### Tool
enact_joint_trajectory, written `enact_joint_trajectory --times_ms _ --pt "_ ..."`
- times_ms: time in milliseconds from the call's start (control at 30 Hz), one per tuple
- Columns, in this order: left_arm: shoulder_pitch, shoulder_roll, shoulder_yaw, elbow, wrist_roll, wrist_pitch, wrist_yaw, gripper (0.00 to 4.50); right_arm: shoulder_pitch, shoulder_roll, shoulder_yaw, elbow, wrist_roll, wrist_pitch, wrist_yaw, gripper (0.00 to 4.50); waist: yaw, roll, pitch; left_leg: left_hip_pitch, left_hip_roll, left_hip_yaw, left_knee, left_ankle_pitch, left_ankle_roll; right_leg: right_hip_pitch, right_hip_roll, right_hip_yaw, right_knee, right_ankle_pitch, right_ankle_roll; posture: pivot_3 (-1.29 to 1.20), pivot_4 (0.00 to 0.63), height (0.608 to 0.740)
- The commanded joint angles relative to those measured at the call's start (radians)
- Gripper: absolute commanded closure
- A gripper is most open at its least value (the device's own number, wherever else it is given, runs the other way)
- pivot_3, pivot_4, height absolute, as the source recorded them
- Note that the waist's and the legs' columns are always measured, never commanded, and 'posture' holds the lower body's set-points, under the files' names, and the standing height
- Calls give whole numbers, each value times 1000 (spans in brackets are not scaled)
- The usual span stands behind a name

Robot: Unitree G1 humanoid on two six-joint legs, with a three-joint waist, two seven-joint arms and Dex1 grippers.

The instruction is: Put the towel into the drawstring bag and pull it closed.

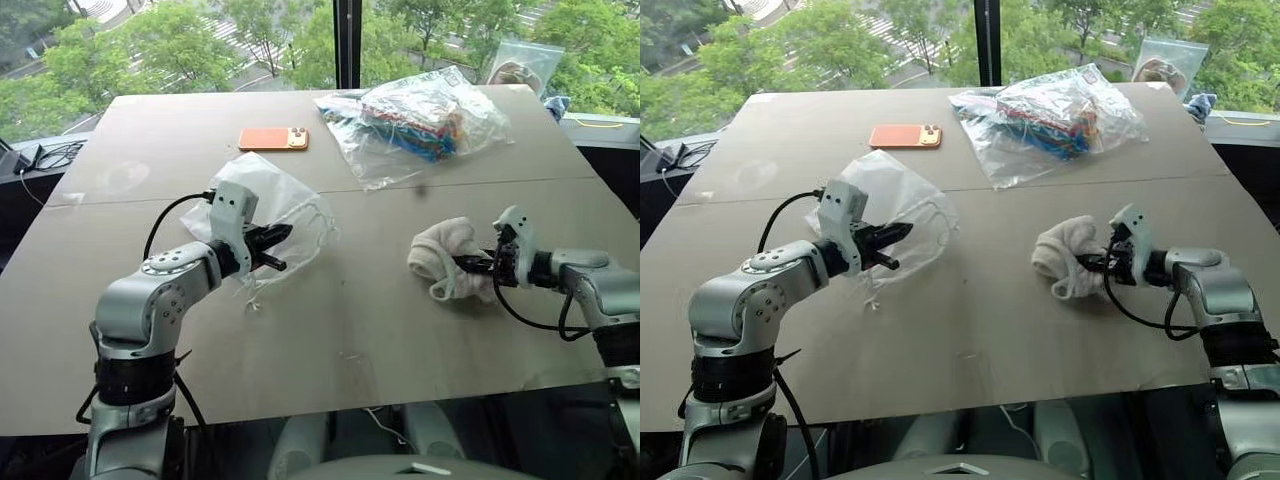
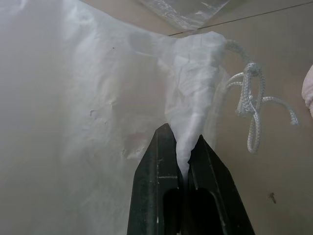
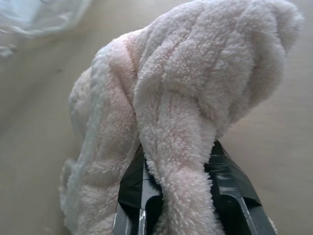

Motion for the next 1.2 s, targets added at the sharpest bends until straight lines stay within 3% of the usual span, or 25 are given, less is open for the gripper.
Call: enact_joint_trajectory --times_ms 33,167,300,433,600,800,1000,1200 --pt "-44 6 -18 20 8 -34 -18 4500 14 57 -46 -233 122 87 -91 4405 2 3 2 -1 0 0 0 0 0 -1 0 0 0 0 0 0 150 740" --pt "-80 0 -38 52 1 -40 -42 4500 -18 186 21 -357 105 121 -282 4405 4 3 2 -3 -1 0 0 0 0 -3 -1 0 0 0 0 0 150 740" --pt "-124 -1 -60 62 -10 -29 -67 4500 -111 324 191 -303 -18 118 -445 4406 0 3 2 -3 -1 0 -1 0 0 -4 0 0 1 0 0 0 150 740" --pt "-158 15 -68 61 -14 -20 -92 4500 -181 369 324 -170 -145 33 -481 4406 2 3 2 -10 -2 0 0 3 -4 -13 -1 1 6 0 0 0 150 740" --pt "-167 31 -61 28 -33 6 -98 4500 -252 428 396 -71 -183 -2 -456 4406 -1 3 2 -12 -3 0 0 3 -5 -15 -2 1 7 0 0 0 150 740" --pt "-81 84 -80 -79 -36 18 -113 4500 -308 517 349 54 -193 9 -504 4406 -4 4 2 -12 -2 0 -1 2 -4 -18 -1 3 10 0 -1 0 150 740" --pt "-4 149 -62 -159 -54 48 -129 4500 -341 662 31 187 -36 52 -642 4406 -1 4 2 -13 -2 -1 -1 1 -1 -20 -1 3 12 0 -1 0 150 740" --pt "-37 159 -50 -159 -98 87 -133 4500 -351 706 -54 189 54 65 -636 4406 -2 5 3 -13 -3 1 -1 1 -1 -19 -1 2 12 0 -1 0 150 740"
